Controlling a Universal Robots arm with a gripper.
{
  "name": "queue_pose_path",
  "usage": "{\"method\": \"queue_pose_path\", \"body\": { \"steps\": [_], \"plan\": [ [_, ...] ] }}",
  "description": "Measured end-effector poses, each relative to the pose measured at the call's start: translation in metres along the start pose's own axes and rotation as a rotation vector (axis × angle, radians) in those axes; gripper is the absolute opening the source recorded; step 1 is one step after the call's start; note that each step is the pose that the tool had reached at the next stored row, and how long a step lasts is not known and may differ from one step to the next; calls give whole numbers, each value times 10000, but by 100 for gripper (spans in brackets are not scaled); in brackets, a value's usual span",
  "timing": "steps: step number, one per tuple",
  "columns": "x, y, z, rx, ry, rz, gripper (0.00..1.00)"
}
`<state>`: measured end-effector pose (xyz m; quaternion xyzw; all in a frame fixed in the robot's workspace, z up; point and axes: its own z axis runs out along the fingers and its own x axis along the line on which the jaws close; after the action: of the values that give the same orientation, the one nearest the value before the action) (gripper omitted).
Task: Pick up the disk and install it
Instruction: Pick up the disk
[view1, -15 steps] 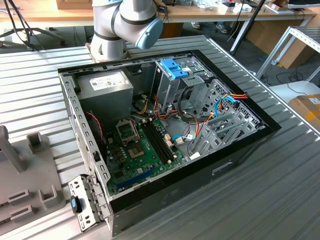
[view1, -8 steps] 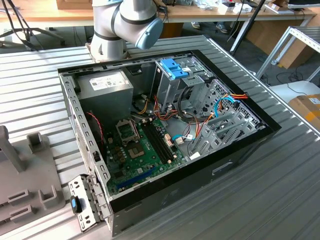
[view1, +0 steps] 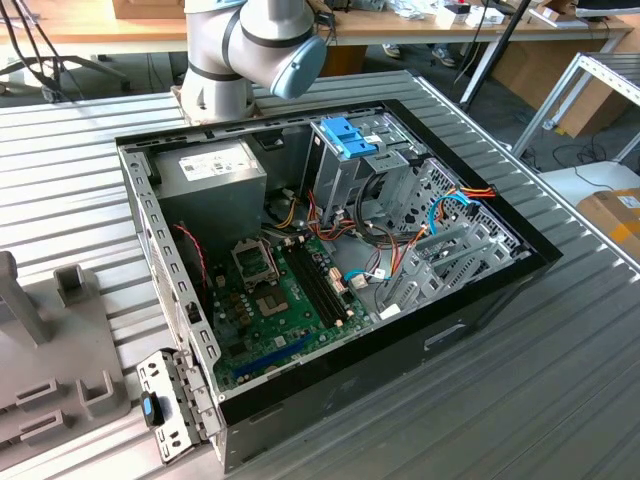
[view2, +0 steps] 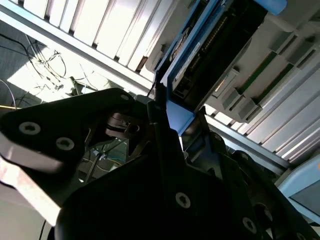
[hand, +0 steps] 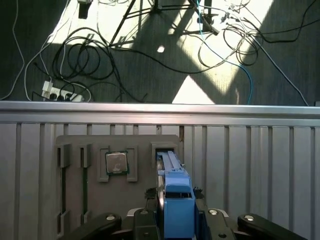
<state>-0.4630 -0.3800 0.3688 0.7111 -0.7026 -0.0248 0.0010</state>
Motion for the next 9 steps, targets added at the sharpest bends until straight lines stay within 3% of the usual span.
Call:
{"method": "queue_pose_path", "body": {
  "steps": [1, 2, 4, 8, 9],
  "plan": [
    [-3, 3, -86, 0, 0, 0, 37],
    [-8, 8, -230, 0, 0, 0, 37],
    [-13, 14, -394, 0, 0, 0, 37],
    [-22, 23, -636, 1, 0, 0, 37],
    [-25, 27, -747, 1, 0, 0, 37]
  ]
}}
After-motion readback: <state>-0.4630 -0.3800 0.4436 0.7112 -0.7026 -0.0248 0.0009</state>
